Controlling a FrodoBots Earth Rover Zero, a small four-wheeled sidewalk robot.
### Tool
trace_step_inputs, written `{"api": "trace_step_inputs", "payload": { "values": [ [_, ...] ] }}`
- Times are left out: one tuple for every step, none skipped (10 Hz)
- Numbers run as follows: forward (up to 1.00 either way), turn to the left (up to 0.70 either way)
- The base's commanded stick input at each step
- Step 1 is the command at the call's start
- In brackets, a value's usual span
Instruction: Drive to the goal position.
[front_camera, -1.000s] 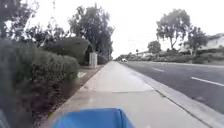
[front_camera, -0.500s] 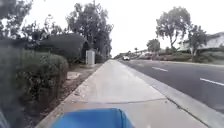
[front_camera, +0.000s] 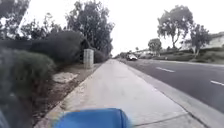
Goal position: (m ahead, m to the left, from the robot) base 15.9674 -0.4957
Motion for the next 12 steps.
{"api": "trace_step_inputs", "payload": {
  "values": [
    [1.0,0.0],
    [1.0,0.0],
    [1.0,0.0],
    [1.0,0.0],
    [1.0,0.0],
    [1.0,0.0],
    [1.0,0.0],
    [1.0,0.0],
    [1.0,0.0],
    [1.0,0.1],
    [1.0,0.27],
    [1.0,0.27]
  ]
}}
